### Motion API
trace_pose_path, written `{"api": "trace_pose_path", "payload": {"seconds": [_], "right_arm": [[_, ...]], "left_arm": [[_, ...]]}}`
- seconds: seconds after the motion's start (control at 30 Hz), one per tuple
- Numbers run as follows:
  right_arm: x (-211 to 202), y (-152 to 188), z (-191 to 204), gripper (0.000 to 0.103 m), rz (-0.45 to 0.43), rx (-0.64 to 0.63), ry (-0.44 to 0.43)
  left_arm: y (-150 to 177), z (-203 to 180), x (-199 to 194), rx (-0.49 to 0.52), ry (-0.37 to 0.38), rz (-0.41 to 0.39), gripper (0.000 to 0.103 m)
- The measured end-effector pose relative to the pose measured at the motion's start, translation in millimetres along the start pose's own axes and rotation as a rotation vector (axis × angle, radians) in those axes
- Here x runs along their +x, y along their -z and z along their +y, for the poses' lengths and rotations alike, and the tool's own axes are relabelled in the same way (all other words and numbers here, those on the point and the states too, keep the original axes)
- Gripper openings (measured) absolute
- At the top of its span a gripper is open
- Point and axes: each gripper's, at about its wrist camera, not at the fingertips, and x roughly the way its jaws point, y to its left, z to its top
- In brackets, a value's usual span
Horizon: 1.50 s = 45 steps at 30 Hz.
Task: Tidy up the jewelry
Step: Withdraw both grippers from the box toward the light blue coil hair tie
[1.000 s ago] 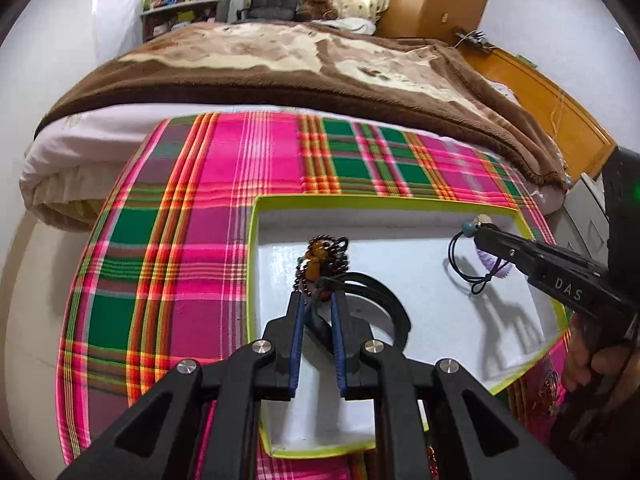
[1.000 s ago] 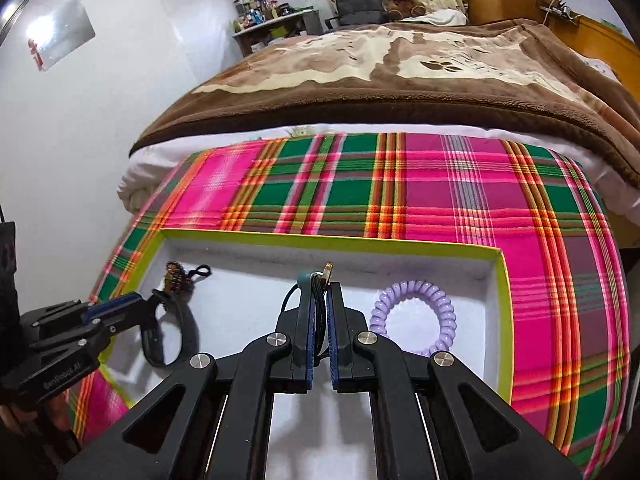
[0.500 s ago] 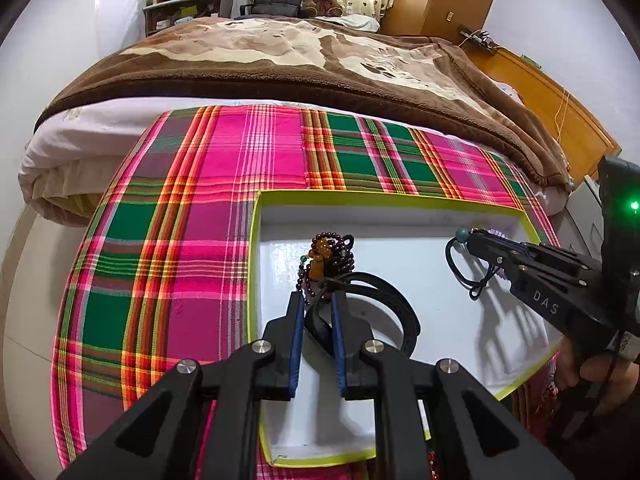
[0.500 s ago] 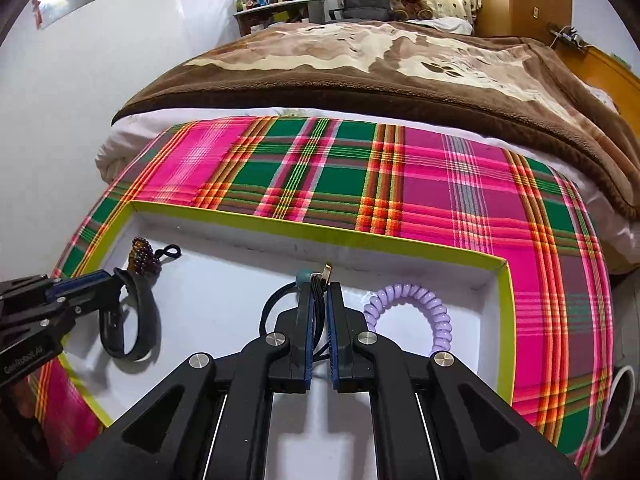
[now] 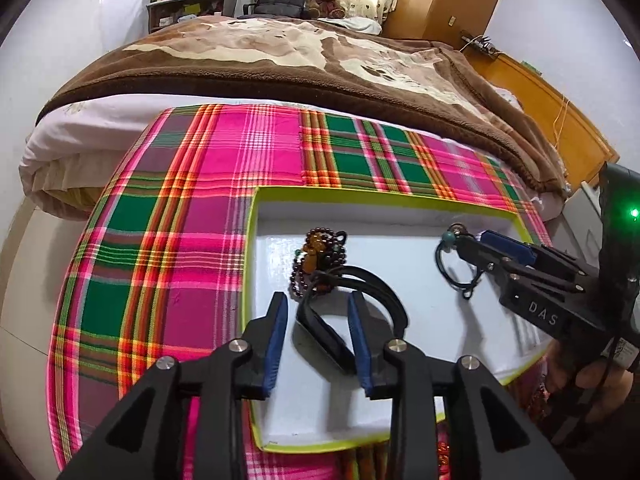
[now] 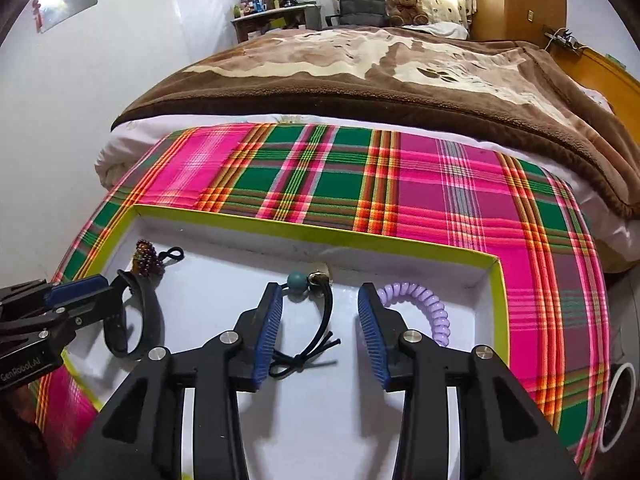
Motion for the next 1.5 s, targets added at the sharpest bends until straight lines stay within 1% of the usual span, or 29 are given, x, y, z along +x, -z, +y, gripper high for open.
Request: {"api": "trace_pose_path", "payload": {"seconds": [0.07,0.2,0.27,0.37,0.47,0.57,0.67,0.77,0.87,1.0,1.1,1.23,1.33,1.43,1.5], "right_arm": [[-6,0,2,0.041,-0.014,0.0,-0.004],[-22,2,6,0.041,-0.048,0.004,-0.009],[-28,4,9,0.041,-0.061,0.003,-0.013],[-40,9,12,0.041,-0.077,0.008,-0.012],[-50,15,14,0.041,-0.089,0.017,-0.021],[-63,24,18,0.041,-0.111,0.018,-0.009],[-73,31,22,0.041,-0.126,0.012,0.0],[-83,41,26,0.041,-0.133,0.008,-0.008],[-92,50,29,0.041,-0.144,0.013,0.004],[-106,66,32,0.041,-0.153,0.018,-0.012],[-115,82,32,0.041,-0.159,0.023,-0.024],[-121,104,33,0.041,-0.142,0.025,-0.028],[-124,123,34,0.041,-0.127,0.026,-0.043],[-123,141,37,0.041,-0.097,0.03,-0.058],[-119,151,41,0.041,-0.069,0.023,-0.058]], "left_arm": [[2,-3,-6,0.009,-0.018,-0.013,0.04],[7,-7,-18,0.014,-0.015,-0.042,0.043],[9,-10,-25,0.018,-0.039,-0.057,0.045],[15,-12,-34,0.016,-0.031,-0.075,0.046],[21,-17,-45,0.039,-0.066,-0.101,0.046],[27,-20,-54,0.035,-0.054,-0.101,0.046],[33,-24,-63,0.046,-0.079,-0.121,0.046],[39,-27,-73,0.045,-0.077,-0.135,0.046],[46,-27,-80,0.043,-0.077,-0.143,0.046],[57,-30,-89,0.043,-0.089,-0.163,0.046],[67,-27,-94,0.027,-0.071,-0.163,0.048],[82,-21,-96,0.008,-0.055,-0.16,0.051],[92,-17,-95,-0.013,-0.013,-0.146,0.051],[101,-12,-97,-0.03,0.017,-0.149,0.051],[107,-7,-96,-0.047,0.01,-0.144,0.052]]}}
